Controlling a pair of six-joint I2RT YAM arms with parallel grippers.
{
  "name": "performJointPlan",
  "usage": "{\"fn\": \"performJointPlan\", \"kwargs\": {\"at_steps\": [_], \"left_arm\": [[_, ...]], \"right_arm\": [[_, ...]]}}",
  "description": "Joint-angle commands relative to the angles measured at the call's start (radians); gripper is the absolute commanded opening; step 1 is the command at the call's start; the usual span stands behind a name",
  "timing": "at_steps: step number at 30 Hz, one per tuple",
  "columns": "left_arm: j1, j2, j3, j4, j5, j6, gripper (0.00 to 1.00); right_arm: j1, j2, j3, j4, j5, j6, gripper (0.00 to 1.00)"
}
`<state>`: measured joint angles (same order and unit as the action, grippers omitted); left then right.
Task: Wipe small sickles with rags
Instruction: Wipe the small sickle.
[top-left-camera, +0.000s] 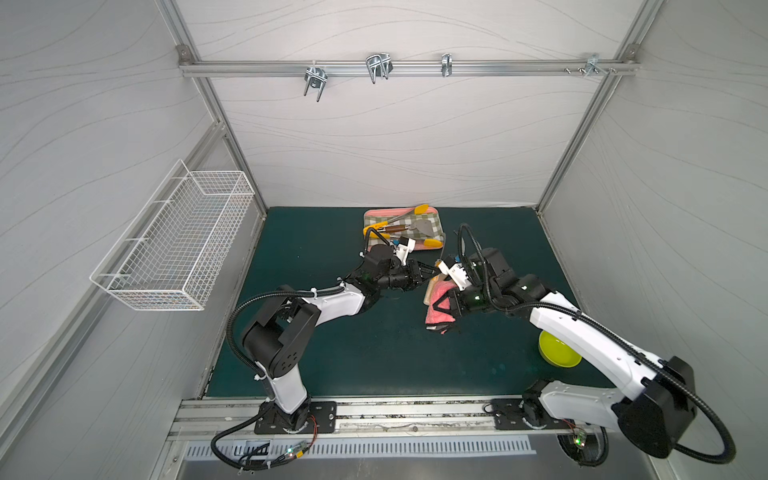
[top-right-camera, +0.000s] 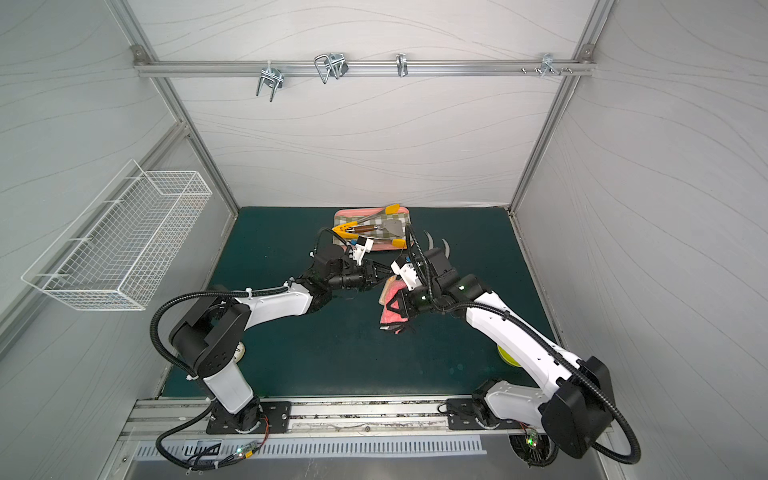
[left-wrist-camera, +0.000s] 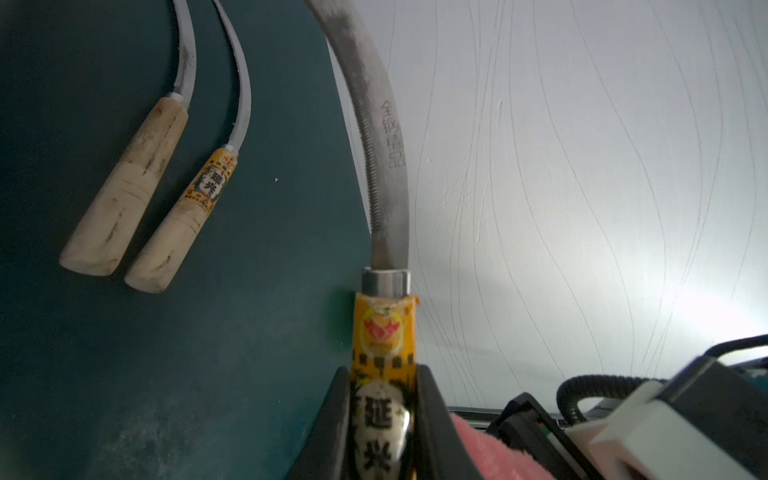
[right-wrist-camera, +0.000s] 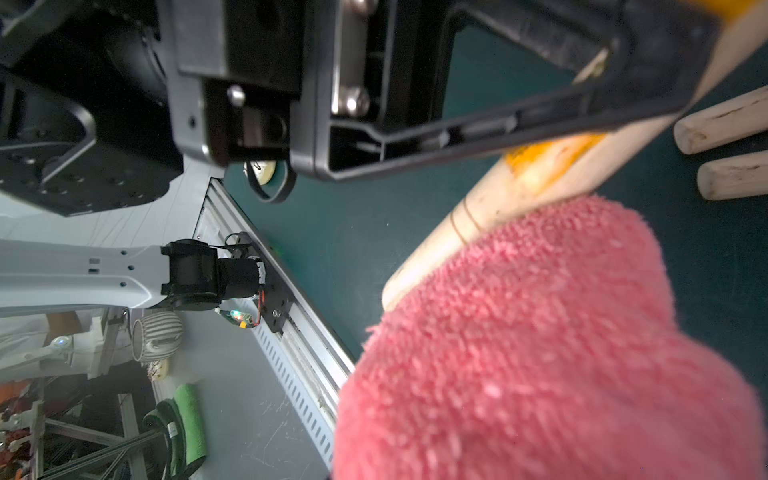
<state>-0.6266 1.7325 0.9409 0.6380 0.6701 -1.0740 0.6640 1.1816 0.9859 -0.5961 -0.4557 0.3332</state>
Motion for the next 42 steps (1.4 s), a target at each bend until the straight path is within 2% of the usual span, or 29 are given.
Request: {"fn": "performJointPlan", "kwargs": {"at_steps": [1, 8, 13, 19, 25, 32, 42], "left_arm": [[0.004, -0.010, 0.064, 0.118, 0.014, -0.023, 0.00], [0.004, -0.034, 0.023, 0.130, 0.026, -0.032, 0.00], [0.002, -0.046, -0.038, 0.208, 0.029, -0.083, 0.00], [-0.007, -0.060, -0.079, 0.224, 0.022, -0.091, 0.00], [-0.007, -0.059, -0.075, 0.231, 0.023, -0.089, 0.00], [-0.003, -0.057, -0.030, 0.165, 0.016, -0.032, 0.00], [0.002, -0.021, 0.016, 0.184, -0.003, -0.032, 0.00]], "right_arm": [[-0.033, -0.042, -0.002, -0.008, -0.067, -0.007, 0.01], [-0.300, -0.007, 0.056, -0.094, -0.069, -0.027, 0.01], [-0.334, 0.118, 0.161, -0.071, -0.044, -0.078, 0.01], [-0.311, 0.242, 0.266, -0.008, -0.120, -0.109, 0.01], [-0.203, 0.300, 0.317, -0.049, -0.111, -0.165, 0.01], [-0.119, 0.218, 0.203, -0.002, -0.102, -0.090, 0.02], [-0.005, 0.118, 0.032, 0.106, -0.102, 0.062, 0.03]]}}
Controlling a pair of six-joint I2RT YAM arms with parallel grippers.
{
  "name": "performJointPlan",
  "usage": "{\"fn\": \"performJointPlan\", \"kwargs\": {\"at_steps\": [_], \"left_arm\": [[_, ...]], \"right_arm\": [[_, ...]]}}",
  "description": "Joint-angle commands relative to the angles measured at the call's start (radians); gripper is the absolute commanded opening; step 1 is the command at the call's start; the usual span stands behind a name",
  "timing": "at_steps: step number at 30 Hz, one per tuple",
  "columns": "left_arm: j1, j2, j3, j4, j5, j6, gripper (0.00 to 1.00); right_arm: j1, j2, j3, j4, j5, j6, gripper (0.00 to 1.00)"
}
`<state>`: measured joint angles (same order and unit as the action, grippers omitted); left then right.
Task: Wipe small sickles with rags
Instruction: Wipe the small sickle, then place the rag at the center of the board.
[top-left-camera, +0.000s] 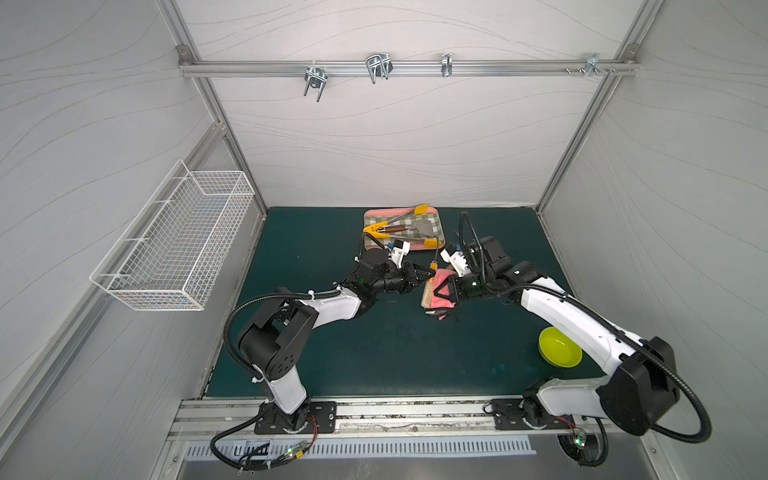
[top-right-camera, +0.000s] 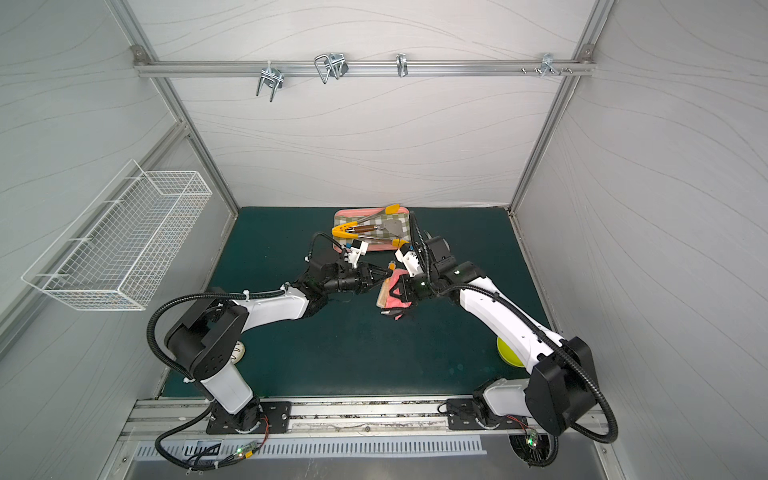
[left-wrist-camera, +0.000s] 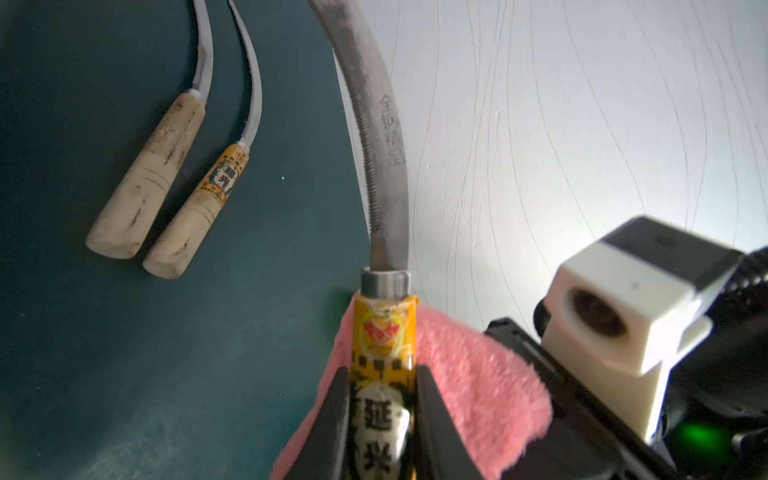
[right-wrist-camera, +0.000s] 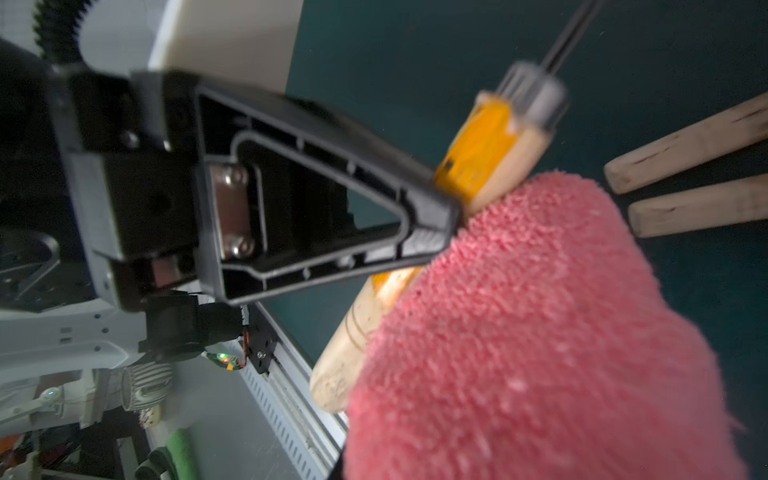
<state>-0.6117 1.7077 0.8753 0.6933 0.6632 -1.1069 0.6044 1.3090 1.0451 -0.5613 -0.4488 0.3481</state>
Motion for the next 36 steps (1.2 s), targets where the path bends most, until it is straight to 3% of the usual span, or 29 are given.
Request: {"fn": "performJointPlan", "kwargs": {"at_steps": [1, 8, 16, 23, 30, 36], "left_arm": [[-0.011, 0.007, 0.085, 0.130, 0.005, 0.000, 0.00], [0.001, 0.005, 0.092, 0.115, 0.015, 0.011, 0.00], [0.007, -0.044, 0.042, 0.063, 0.020, 0.054, 0.00], [0.006, -0.106, -0.024, 0.022, 0.013, 0.093, 0.00], [0.007, -0.183, -0.079, -0.062, -0.005, 0.155, 0.00], [0.007, -0.212, -0.111, -0.104, -0.012, 0.185, 0.00]], "right_arm": [[0.064, -0.015, -0.039, 0.072, -0.104, 0.055, 0.03], [0.055, -0.111, -0.086, -0.032, -0.036, 0.053, 0.03], [-0.157, -0.204, -0.085, -0.194, -0.027, 0.024, 0.08], [-0.224, -0.013, -0.111, -0.161, -0.052, -0.042, 0.08], [-0.221, 0.165, -0.111, -0.121, 0.031, -0.052, 0.08], [-0.201, 0.223, -0.114, -0.089, -0.003, -0.063, 0.24]]}}
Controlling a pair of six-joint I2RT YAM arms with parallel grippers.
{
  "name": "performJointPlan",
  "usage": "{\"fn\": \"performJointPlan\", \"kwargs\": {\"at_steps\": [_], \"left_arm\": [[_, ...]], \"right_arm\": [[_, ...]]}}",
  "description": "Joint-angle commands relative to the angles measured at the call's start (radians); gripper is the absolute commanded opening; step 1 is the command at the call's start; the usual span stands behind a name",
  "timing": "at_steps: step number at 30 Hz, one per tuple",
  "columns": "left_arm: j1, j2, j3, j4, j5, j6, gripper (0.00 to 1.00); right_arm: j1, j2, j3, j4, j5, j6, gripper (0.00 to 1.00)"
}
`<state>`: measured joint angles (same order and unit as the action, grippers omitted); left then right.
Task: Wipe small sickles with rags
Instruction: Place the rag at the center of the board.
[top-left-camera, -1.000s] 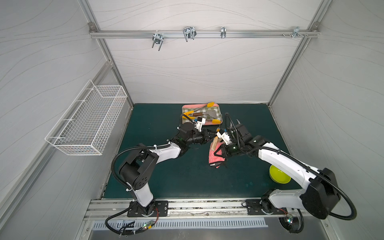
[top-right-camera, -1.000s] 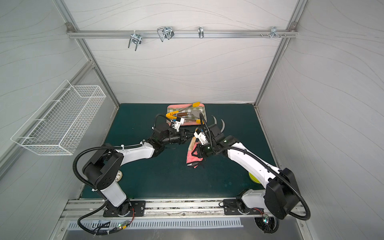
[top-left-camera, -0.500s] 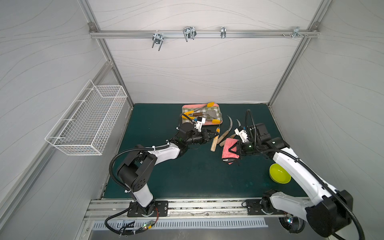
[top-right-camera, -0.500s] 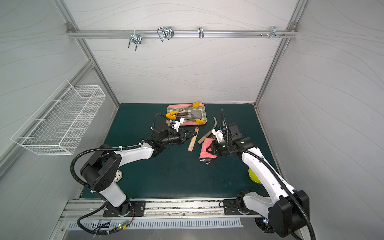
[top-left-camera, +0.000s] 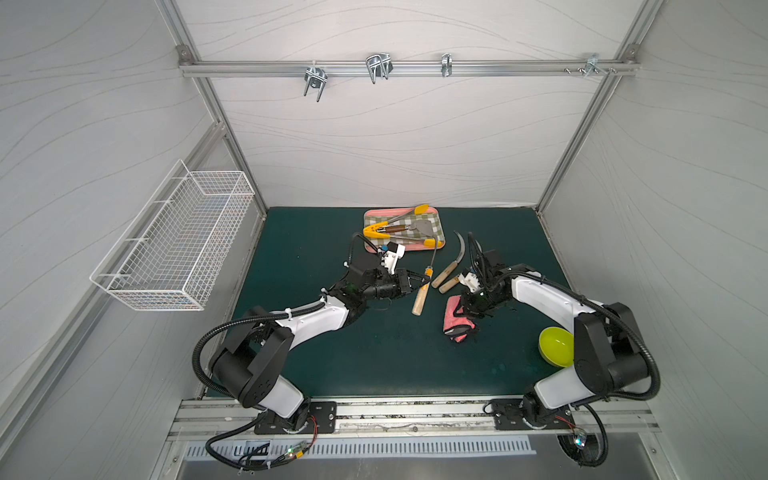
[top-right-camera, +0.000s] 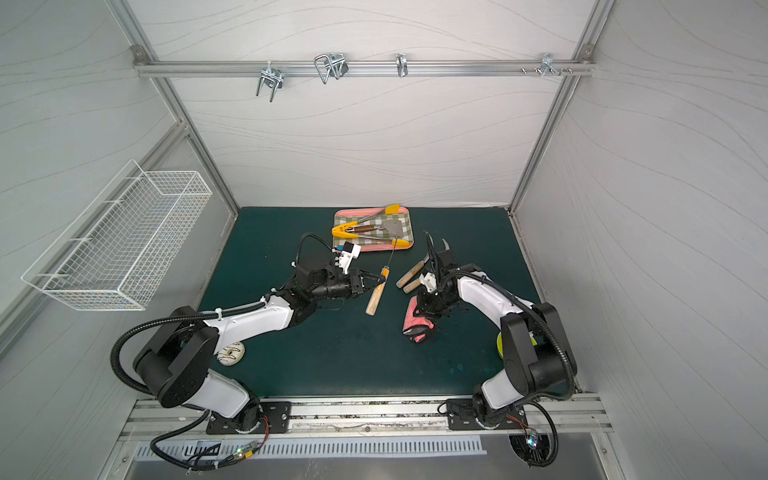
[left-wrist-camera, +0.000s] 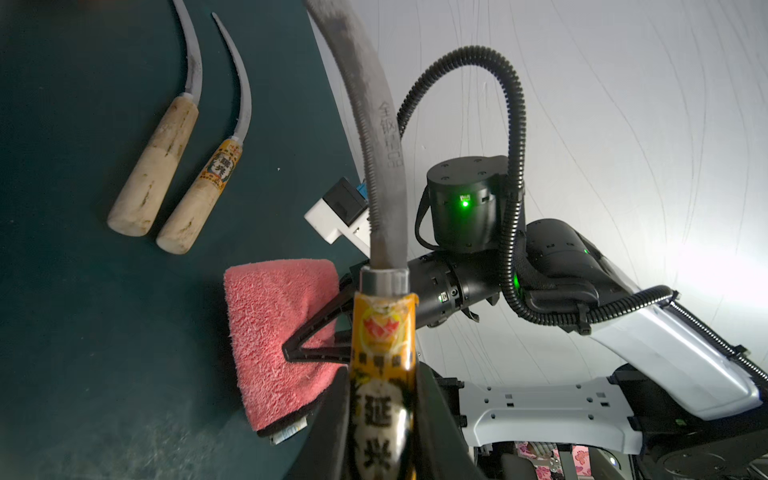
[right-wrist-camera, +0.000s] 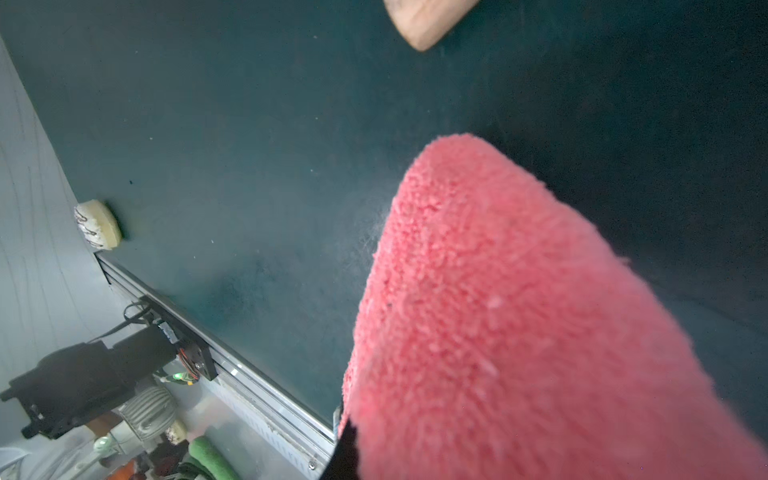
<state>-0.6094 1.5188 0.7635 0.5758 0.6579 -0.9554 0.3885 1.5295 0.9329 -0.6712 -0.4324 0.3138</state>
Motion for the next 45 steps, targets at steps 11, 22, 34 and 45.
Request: {"fn": "performJointPlan", "kwargs": {"at_steps": [11, 22, 34, 45], "left_arm": [[0.005, -0.017, -0.015, -0.001, 0.003, 0.049, 0.00], [0.005, -0.018, -0.024, 0.002, 0.009, 0.049, 0.00], [0.005, -0.034, -0.050, -0.001, 0.000, 0.052, 0.00], [0.007, -0.053, -0.085, 0.018, -0.006, 0.050, 0.00]], "right_arm": [[0.024, -0.107, 0.095, -0.180, 0.069, -0.047, 0.49], [0.020, -0.132, 0.072, -0.207, 0.135, -0.031, 0.49], [0.027, -0.205, 0.093, -0.208, 0.166, -0.001, 0.52], [0.047, -0.086, 0.083, -0.069, -0.132, 0.023, 0.52]]}}
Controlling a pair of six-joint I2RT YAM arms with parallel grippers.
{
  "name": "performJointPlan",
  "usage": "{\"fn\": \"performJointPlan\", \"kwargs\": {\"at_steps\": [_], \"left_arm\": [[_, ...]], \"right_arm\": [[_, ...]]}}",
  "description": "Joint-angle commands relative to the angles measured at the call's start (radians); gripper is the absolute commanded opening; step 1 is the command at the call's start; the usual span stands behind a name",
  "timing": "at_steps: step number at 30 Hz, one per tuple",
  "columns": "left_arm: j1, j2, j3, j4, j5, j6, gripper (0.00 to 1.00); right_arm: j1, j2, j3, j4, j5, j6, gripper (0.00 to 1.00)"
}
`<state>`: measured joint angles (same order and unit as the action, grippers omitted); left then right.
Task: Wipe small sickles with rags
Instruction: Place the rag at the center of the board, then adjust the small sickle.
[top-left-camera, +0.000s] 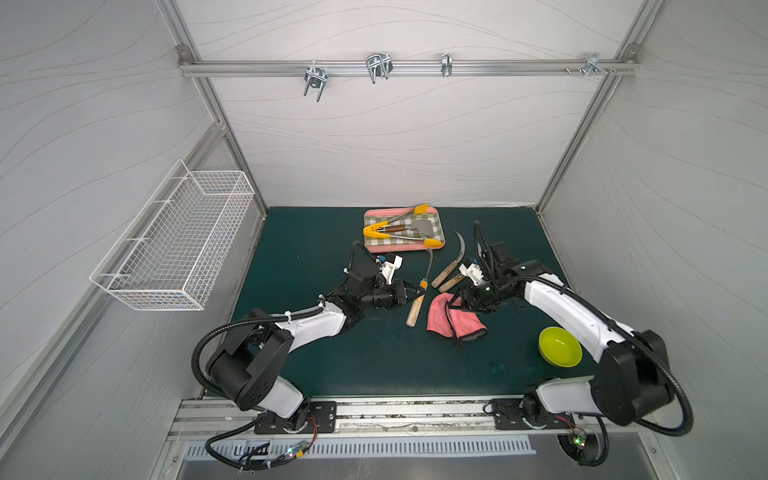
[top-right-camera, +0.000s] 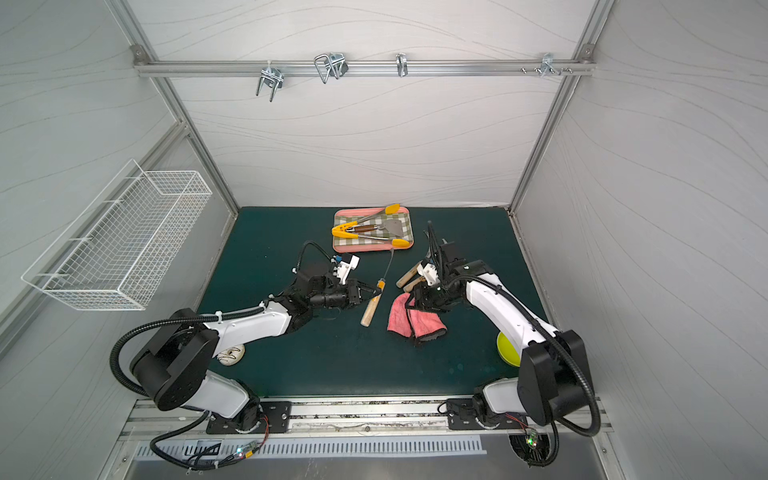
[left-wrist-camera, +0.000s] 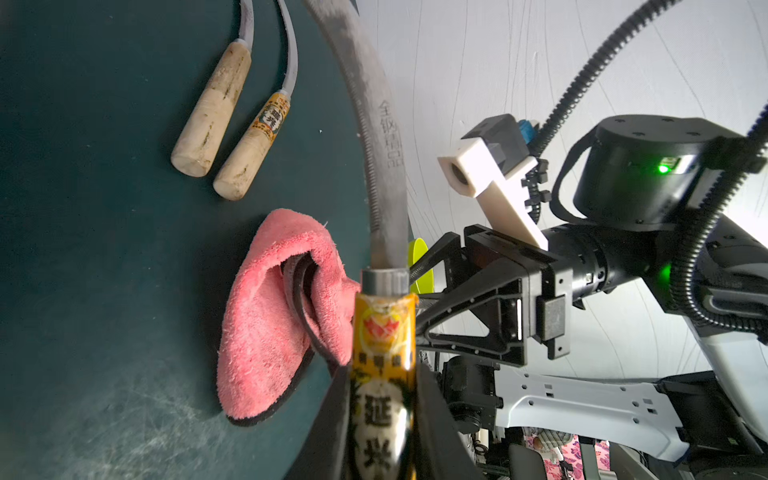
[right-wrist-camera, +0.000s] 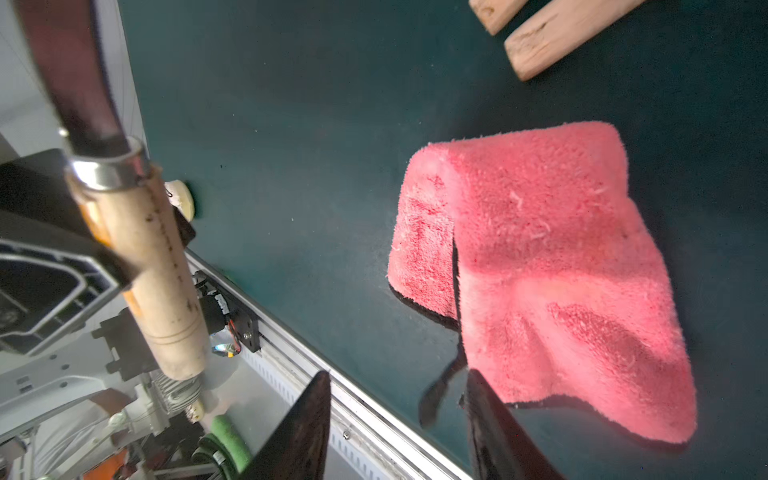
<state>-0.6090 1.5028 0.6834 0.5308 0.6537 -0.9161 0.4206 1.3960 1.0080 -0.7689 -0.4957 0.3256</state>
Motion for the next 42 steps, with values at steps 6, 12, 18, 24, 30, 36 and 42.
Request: {"fn": "performJointPlan", "kwargs": {"at_steps": [6, 12, 18, 24, 30, 36, 42], "left_arm": [[0.023, -0.077, -0.036, 0.044, 0.006, 0.024, 0.00], [0.023, -0.093, -0.030, 0.023, 0.044, 0.047, 0.00], [0.023, -0.098, -0.032, 0.026, 0.050, 0.047, 0.00], [0.023, -0.087, -0.030, 0.052, 0.058, 0.030, 0.00], [0.021, -0.090, -0.033, 0.054, 0.063, 0.026, 0.00], [0.022, -0.095, -0.038, 0.056, 0.067, 0.026, 0.00], [0.021, -0.094, -0.033, 0.064, 0.073, 0.026, 0.00]], "right_arm": [[0.044, 0.057, 0.024, 0.072, 0.004, 0.055, 0.45], [0.103, -0.008, 0.058, 0.123, -0.006, 0.103, 0.40], [0.140, -0.060, 0.046, 0.235, -0.044, 0.204, 0.40], [0.184, -0.026, 0.071, 0.288, -0.043, 0.247, 0.40], [0.204, 0.039, 0.095, 0.332, -0.044, 0.262, 0.41], [0.215, 0.086, 0.115, 0.348, -0.055, 0.268, 0.41], [0.224, 0.133, 0.131, 0.372, -0.072, 0.276, 0.40]]}}
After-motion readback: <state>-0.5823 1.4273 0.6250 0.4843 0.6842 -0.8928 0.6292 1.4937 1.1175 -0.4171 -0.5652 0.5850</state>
